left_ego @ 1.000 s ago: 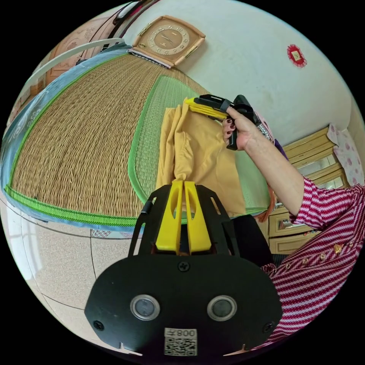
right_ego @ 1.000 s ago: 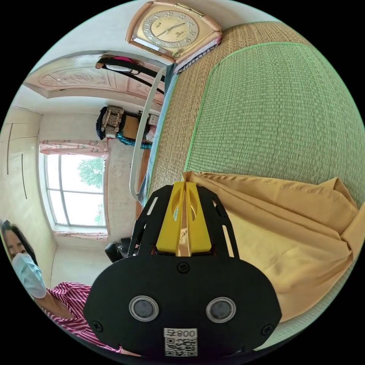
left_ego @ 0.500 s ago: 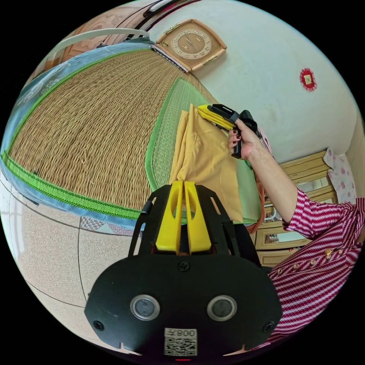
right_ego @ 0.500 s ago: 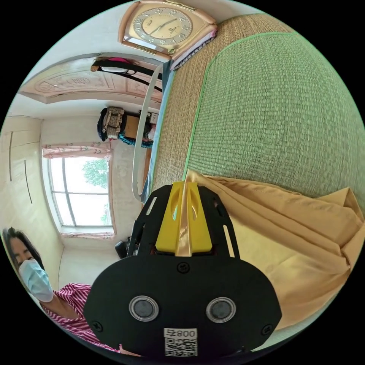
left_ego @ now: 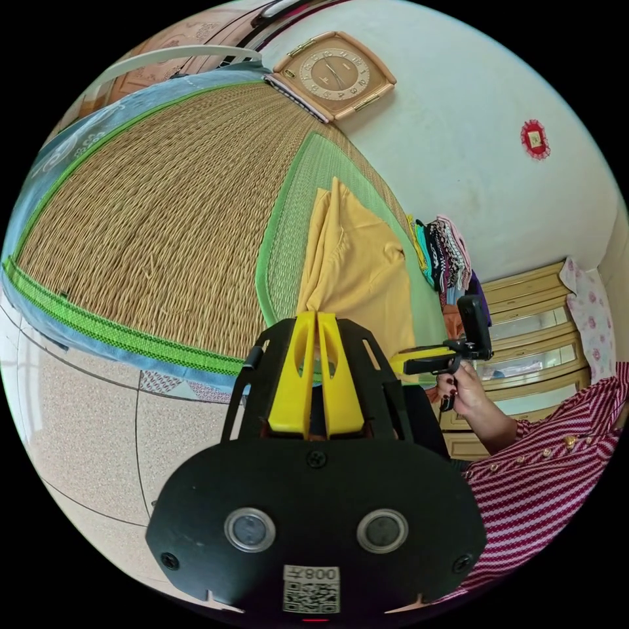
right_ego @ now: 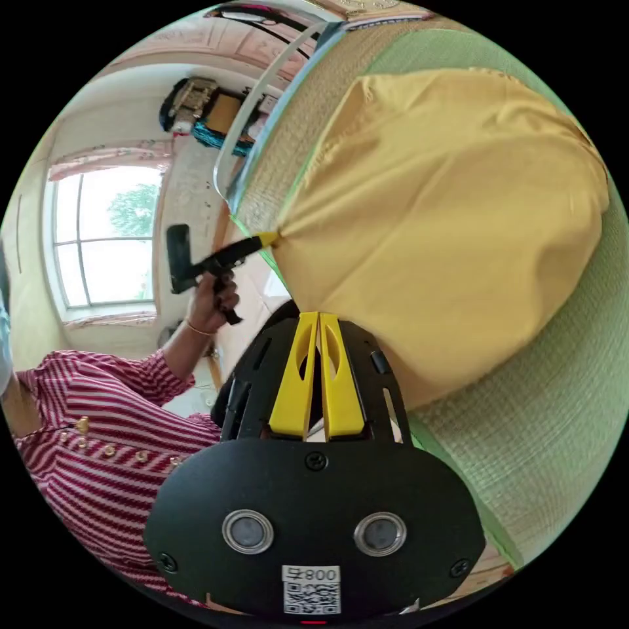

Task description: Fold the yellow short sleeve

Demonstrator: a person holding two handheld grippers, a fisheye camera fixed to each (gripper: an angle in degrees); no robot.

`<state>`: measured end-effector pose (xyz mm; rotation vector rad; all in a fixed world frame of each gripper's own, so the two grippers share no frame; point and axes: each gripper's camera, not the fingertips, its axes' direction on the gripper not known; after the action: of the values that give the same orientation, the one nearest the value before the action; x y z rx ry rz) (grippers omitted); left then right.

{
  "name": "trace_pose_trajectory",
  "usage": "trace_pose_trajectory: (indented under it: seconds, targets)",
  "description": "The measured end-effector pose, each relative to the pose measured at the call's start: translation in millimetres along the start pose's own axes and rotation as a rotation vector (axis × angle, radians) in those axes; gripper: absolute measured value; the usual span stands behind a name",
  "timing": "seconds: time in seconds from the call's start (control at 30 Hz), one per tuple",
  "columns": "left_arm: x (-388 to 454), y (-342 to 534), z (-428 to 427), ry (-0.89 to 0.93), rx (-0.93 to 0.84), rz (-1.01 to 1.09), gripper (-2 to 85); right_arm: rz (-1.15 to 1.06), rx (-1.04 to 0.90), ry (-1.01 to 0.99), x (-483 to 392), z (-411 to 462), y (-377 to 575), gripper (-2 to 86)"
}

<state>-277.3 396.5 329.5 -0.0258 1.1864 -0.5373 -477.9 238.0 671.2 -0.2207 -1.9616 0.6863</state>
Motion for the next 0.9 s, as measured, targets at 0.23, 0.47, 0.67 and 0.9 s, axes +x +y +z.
trace_pose_trajectory:
  seconds: [0.23,0.47,0.67,0.9]
  targets:
    - [19,6,-2,-0.010,-0.002,0.024,1.9,0.019,0.007,-0.026,9,8,21,0.1]
    - [21,6,-11,-0.029,0.003,0.015,8.5,0.031,0.031,-0.044,0,-1,37,0.1]
    - [6,10,16,-0.006,-0.120,-0.033,7.2,0.038,0.013,-0.050,-8,-17,47,0.1]
    - [-2,27,19,0.054,-0.140,-0.084,3.6,0.059,0.003,-0.071,-13,-46,64,0.1]
